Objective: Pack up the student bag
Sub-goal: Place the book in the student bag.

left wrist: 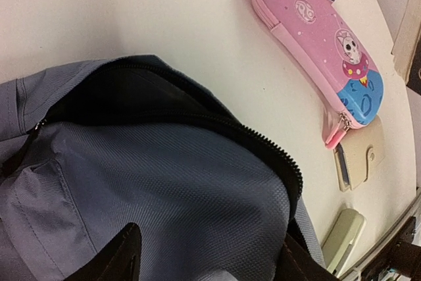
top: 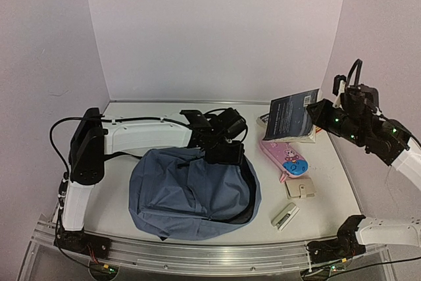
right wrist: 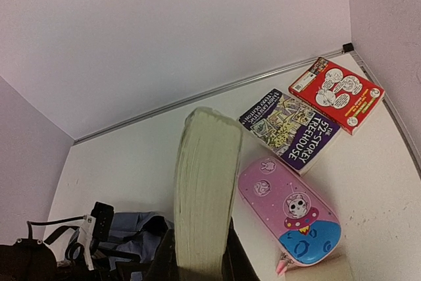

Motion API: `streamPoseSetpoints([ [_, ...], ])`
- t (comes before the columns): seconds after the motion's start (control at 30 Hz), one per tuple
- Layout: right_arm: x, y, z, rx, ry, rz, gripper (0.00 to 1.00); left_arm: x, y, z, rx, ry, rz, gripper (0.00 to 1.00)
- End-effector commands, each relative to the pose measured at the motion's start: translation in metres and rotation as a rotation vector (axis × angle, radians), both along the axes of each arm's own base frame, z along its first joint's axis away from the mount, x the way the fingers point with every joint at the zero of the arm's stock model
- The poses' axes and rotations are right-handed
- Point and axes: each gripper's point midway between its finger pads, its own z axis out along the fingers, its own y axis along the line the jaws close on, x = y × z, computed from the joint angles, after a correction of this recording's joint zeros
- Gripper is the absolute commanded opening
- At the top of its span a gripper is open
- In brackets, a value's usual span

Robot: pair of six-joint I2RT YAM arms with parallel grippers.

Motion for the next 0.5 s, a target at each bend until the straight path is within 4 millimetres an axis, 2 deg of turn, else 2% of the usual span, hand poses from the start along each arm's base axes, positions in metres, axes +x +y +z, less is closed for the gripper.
streamPoseSetpoints([
  [0.0,0.002,0.003,0.049,0.133,-0.148,0.0,0.0,0.002,0.017,0.033,-0.02,-0.046,0.034,0.54],
  [0.17,-0.002,0.007,0.056,0.152,-0.158,0.027,0.0,0.0,0.026,0.039,-0.022,-0.056,0.048,0.23],
  [0.3,-0.009,0.022,0.066,0.197,-0.157,0.121,0.0,-0.002,0.039,0.056,-0.024,-0.073,0.054,0.02],
  [0.47,-0.023,0.049,0.073,0.272,-0.125,0.286,0.0,-0.013,0.054,0.097,-0.159,-0.059,-0.024,0.0],
])
